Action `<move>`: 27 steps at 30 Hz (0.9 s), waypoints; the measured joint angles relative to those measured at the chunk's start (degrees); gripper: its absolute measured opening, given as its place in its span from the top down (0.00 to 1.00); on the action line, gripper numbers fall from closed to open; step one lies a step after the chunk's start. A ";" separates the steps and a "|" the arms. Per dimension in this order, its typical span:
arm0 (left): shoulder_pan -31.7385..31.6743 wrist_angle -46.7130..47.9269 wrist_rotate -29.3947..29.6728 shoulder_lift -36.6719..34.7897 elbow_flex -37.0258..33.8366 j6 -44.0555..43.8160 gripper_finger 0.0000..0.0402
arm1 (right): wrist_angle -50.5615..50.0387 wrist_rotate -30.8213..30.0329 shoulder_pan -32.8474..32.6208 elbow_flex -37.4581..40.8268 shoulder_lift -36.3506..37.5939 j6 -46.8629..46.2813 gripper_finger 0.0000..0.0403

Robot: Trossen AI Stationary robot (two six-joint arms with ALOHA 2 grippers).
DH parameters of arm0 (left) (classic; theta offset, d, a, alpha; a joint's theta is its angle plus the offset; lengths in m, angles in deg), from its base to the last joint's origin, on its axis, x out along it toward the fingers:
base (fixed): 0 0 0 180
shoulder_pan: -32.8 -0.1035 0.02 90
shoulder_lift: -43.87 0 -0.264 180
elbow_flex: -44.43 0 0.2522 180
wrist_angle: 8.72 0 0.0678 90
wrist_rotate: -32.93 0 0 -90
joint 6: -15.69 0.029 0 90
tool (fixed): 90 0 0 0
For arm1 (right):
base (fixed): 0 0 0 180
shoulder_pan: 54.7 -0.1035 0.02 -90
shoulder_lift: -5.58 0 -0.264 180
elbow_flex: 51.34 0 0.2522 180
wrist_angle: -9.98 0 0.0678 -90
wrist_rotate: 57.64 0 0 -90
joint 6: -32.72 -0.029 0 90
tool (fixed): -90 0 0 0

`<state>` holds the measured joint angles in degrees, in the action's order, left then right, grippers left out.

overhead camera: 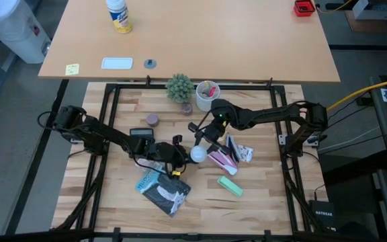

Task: Screw lightbulb
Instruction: Remove the lightbulb from the lamp

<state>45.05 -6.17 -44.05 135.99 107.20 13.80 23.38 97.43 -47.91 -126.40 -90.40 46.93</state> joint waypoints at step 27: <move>-0.76 5.03 8.52 -1.36 -0.02 -16.11 0.75 | -0.84 -9.55 -0.04 0.04 0.13 -0.56 0.62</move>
<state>44.29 -1.13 -35.53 134.63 107.18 -2.31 22.54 87.88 -47.95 -126.35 -90.27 46.36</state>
